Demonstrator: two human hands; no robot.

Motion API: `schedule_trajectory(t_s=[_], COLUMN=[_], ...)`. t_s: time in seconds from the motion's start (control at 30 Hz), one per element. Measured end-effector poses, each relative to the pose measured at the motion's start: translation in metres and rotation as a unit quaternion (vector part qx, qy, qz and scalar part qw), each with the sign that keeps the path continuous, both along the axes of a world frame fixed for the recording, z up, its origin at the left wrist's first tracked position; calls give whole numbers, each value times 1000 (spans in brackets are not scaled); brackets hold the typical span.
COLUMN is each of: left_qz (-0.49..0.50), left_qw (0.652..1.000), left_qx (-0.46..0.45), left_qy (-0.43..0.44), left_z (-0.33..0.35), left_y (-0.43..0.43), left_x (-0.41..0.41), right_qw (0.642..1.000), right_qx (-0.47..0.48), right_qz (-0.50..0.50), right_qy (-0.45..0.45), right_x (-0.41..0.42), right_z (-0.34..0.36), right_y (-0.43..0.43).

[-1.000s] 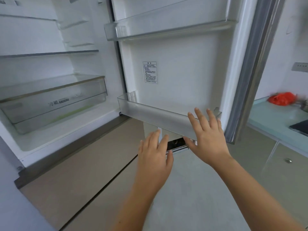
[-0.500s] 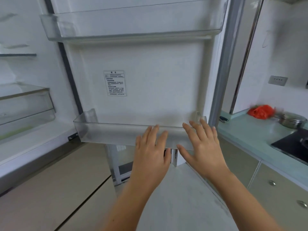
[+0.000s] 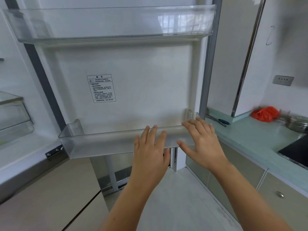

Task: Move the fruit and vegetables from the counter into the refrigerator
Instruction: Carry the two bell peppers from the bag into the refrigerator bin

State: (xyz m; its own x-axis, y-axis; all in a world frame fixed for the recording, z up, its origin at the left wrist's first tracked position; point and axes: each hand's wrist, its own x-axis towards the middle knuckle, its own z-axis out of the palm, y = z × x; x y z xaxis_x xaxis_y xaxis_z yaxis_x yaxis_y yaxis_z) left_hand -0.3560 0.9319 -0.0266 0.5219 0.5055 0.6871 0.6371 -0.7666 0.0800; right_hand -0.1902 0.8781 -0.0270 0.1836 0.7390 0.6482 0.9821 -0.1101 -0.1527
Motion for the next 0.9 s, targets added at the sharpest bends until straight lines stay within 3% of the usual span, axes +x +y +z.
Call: schedule_trajectory(t_s=[0.2,0.53,0.77,0.9], left_qz=[-16,-151,-297,-394], left_qw=[1000,988,955,918], left_qx=[4,28,-4,-34], left_qy=[12,-21,-26,-21], left_z=[-2,-5,-27,-39], left_y=[11,-8,-52,-98], left_x=[2,11,37,53], right_qw=[999,991,958,929], right_qx=[-19,24,-6,-19], right_qz=[-23,-133,-285,-368], right_qy=[-44,-4,2,13], right_x=[4,-29,-58,-72], right_z=[-1,-3,-16,-21], right_y=[4,-50,-132,-187])
